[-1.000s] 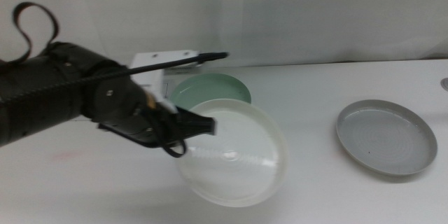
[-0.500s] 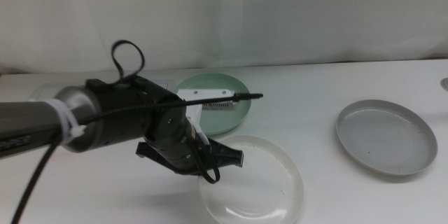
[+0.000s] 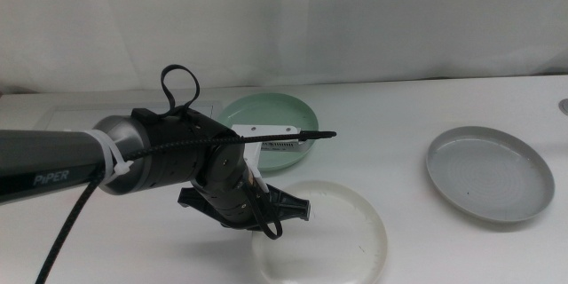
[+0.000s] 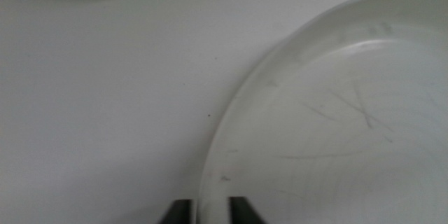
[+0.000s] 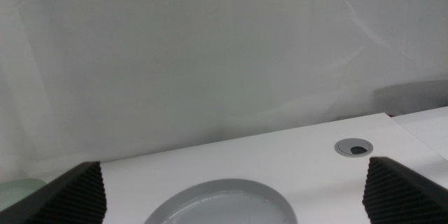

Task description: Stack the three bowls on top of each other.

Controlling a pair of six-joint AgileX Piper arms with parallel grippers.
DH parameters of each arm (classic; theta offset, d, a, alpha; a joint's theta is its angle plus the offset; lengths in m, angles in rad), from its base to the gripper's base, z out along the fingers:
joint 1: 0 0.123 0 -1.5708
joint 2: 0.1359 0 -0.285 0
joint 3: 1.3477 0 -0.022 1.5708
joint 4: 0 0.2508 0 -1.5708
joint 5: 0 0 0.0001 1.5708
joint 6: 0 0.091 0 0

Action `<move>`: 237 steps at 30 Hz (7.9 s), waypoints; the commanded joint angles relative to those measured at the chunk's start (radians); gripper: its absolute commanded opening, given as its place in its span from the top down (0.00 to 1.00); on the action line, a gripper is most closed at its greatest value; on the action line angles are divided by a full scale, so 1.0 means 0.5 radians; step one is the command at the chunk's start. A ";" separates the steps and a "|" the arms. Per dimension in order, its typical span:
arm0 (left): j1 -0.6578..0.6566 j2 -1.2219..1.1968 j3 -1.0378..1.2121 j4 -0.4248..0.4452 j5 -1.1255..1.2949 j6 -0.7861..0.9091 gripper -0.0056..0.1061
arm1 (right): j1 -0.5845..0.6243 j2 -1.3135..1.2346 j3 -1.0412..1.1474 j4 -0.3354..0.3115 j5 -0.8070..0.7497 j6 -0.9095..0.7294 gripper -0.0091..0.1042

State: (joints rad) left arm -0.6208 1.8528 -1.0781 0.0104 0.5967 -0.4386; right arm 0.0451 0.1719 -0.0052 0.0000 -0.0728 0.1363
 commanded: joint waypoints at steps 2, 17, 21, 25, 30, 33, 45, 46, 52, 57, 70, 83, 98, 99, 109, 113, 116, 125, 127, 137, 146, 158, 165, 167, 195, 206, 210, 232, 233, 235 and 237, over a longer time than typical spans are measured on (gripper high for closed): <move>-0.012 0.005 -0.008 -0.002 -0.018 0.002 0.62 | 0.008 -0.009 0.077 0.000 -0.017 -0.008 0.01; -0.012 -0.241 -0.096 0.210 0.171 0.009 0.13 | 0.008 -0.009 0.077 0.000 -0.017 -0.008 0.01; 0.013 -0.458 -0.283 0.533 0.448 -0.013 0.13 | 0.008 -0.009 0.077 0.000 -0.017 -0.008 0.01; 0.127 -0.673 -0.463 0.613 0.564 -0.013 0.13 | 0.008 -0.009 0.077 0.000 -0.017 -0.008 0.01; 0.311 -0.778 -0.529 0.613 0.483 -0.013 0.13 | 0.008 -0.009 0.077 0.000 -0.017 -0.008 0.01; 0.384 -0.752 -0.529 0.605 0.418 -0.013 0.13 | 0.008 -0.009 0.077 0.000 -0.017 -0.008 0.01; 0.486 -0.188 -0.642 0.472 0.172 -0.029 0.13 | 0.008 -0.009 0.077 0.017 -0.017 -0.008 0.01; 0.486 -0.122 -0.686 0.472 0.183 -0.052 0.13 | 0.008 -0.009 0.077 0.017 -0.017 -0.008 0.01; 0.486 0.235 -0.968 0.472 0.328 -0.213 0.17 | 0.008 -0.009 0.077 0.017 -0.017 -0.008 0.01; 0.486 0.462 -1.085 0.472 0.418 -0.376 0.18 | 0.008 -0.009 0.077 0.017 -0.017 -0.008 0.01; 0.486 0.670 -1.088 0.294 0.430 -0.603 0.18 | 0.008 -0.009 0.077 0.017 -0.017 -0.008 0.01; 0.486 0.755 -1.088 0.261 0.460 -0.728 0.20 | 0.008 -0.009 0.077 0.017 -0.014 -0.008 0.01; 0.504 0.738 -1.088 0.261 0.459 -0.745 0.98 | 0.008 -0.009 0.077 0.017 -0.013 -0.008 0.01; 0.513 0.717 -1.088 0.271 0.442 -0.745 0.98 | 0.008 -0.009 0.077 0.017 -0.013 -0.008 0.01; 0.585 0.307 -1.088 0.263 0.323 -0.503 0.98 | 0.008 -0.009 0.077 0.017 -0.013 -0.008 0.01; 0.577 0.093 -1.088 0.243 0.352 -0.317 0.98 | 0.008 -0.009 0.077 0.017 -0.009 -0.008 0.01; 0.573 -0.054 -1.088 0.101 0.440 -0.012 0.98 | 0.008 -0.009 0.077 0.017 -0.008 -0.008 0.01; 0.394 -0.379 -1.032 0.053 0.784 0.388 0.98 | 0.008 -0.009 0.077 0.017 -0.008 -0.008 0.01; 0.330 -0.423 -0.953 0.053 0.765 0.393 0.98 | 0.008 -0.009 0.077 0.017 -0.008 -0.008 0.01; 0.138 -0.538 -0.292 -0.128 0.387 0.356 0.98 | 0.008 -0.009 0.077 0.017 -0.005 -0.008 0.01; 0.121 -0.538 0.052 -0.245 0.056 0.369 0.98 | 0.008 -0.009 0.077 0.017 -0.005 -0.008 0.01; 0.093 -0.272 0.095 -0.309 -0.037 0.377 0.98 | 0.008 -0.009 0.077 0.021 -0.001 -0.008 0.01; 0.027 -0.110 0.095 -0.315 -0.091 0.360 0.98 | 0.008 -0.009 0.077 0.021 -0.004 -0.008 0.01; 0.027 -0.105 0.095 -0.315 -0.095 0.360 0.98 | 0.008 -0.009 0.077 0.021 -0.004 -0.008 0.01; 0.271 -0.559 -0.124 0.094 0.013 0.317 0.13 | 0.008 -0.009 0.077 0.021 -0.013 -0.008 0.01; 1.350 -1.265 -0.131 0.219 0.350 0.420 0.44 | 0.008 -0.009 0.077 0.021 -0.017 -0.008 0.01; 1.374 -1.542 -0.093 0.248 0.294 0.473 0.96 | 0.008 -0.009 0.077 0.024 -0.021 -0.008 0.01; 1.361 -3.625 2.239 0.345 -1.254 0.415 0.96 | 0.008 -0.009 0.077 0.024 -0.039 -0.004 0.01; 1.361 -3.666 2.224 0.345 -1.052 0.415 0.96 | 0.008 -0.009 0.071 0.024 -0.039 0.014 0.01; 1.361 -3.720 2.207 0.332 -0.923 0.415 0.96 | 0.008 -0.009 0.041 0.024 -0.007 0.104 0.01; 1.361 -3.740 2.215 0.328 -0.935 0.415 0.96 | 0.008 -0.009 -0.037 0.024 0.078 0.117 0.01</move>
State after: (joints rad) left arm 0.0632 0.0093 -0.0034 0.1849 0.1138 -0.2195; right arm 0.0451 0.1719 -0.0075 0.0140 -0.0595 0.1790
